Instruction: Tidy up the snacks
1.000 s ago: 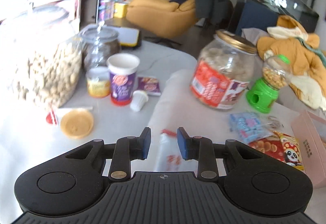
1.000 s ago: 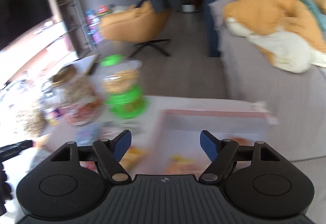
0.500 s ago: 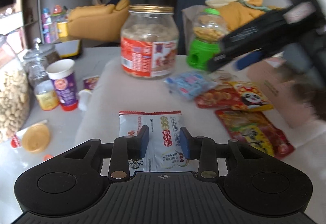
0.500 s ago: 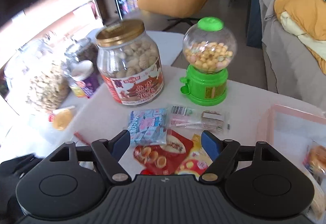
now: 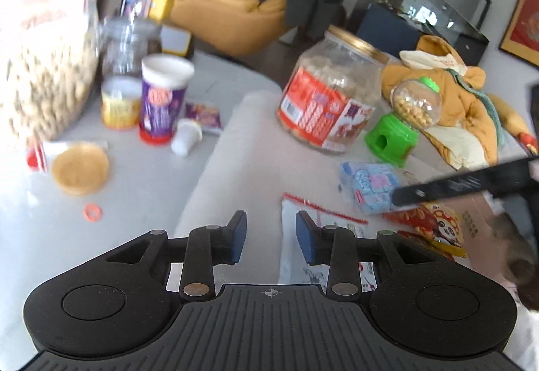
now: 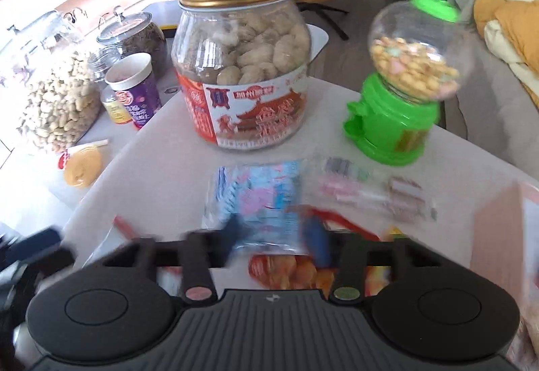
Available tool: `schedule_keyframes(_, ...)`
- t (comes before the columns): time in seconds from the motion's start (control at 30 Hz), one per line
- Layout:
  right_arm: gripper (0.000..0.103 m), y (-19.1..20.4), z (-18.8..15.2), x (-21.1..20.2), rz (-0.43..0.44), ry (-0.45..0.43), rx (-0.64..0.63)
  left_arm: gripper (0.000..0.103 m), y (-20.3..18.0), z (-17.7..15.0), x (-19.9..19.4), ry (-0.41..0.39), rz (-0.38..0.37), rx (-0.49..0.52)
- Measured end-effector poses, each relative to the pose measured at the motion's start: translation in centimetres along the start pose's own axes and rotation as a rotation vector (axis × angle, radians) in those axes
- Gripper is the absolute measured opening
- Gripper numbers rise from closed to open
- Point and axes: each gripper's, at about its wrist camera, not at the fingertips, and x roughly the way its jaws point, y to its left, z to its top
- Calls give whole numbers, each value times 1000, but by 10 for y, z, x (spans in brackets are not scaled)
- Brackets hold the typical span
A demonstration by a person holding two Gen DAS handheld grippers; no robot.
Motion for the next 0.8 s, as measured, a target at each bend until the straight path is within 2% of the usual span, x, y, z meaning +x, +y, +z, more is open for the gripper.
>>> schedule_keyframes(0.1, 33, -2, -17, -14, 61, 30, -9, 37, -3, -3, 3, 25, -33, -2)
schedule_keyframes(0.17, 33, -1, -29, -15, 120, 62, -18, 38, -5, -4, 4, 63, -97, -26)
schedule_keyframes(0.27, 33, 8, -44, -12, 144, 76, -41, 37, -10, -5, 10, 115, -175, -59)
schedule_keyframes(0.33, 34, 16, -49, -9, 138, 53, -59, 42, -15, -5, 11, 137, -199, -77)
schedule_keyframes(0.43, 34, 19, -53, -11, 126, 29, -71, 42, -21, -1, 1, 109, -214, -73)
schedule_keyframes(0.63, 33, 2, -60, -19, 170, 8, -47, 41, -25, 6, -6, 78, -350, -163)
schedule_keyframes(0.73, 33, -3, -64, -23, 188, -4, -32, 41, -37, 8, -6, 78, -395, -150)
schedule_keyframes(0.8, 33, -4, -67, -25, 193, -15, -34, 41, -48, 7, -4, 73, -356, -101)
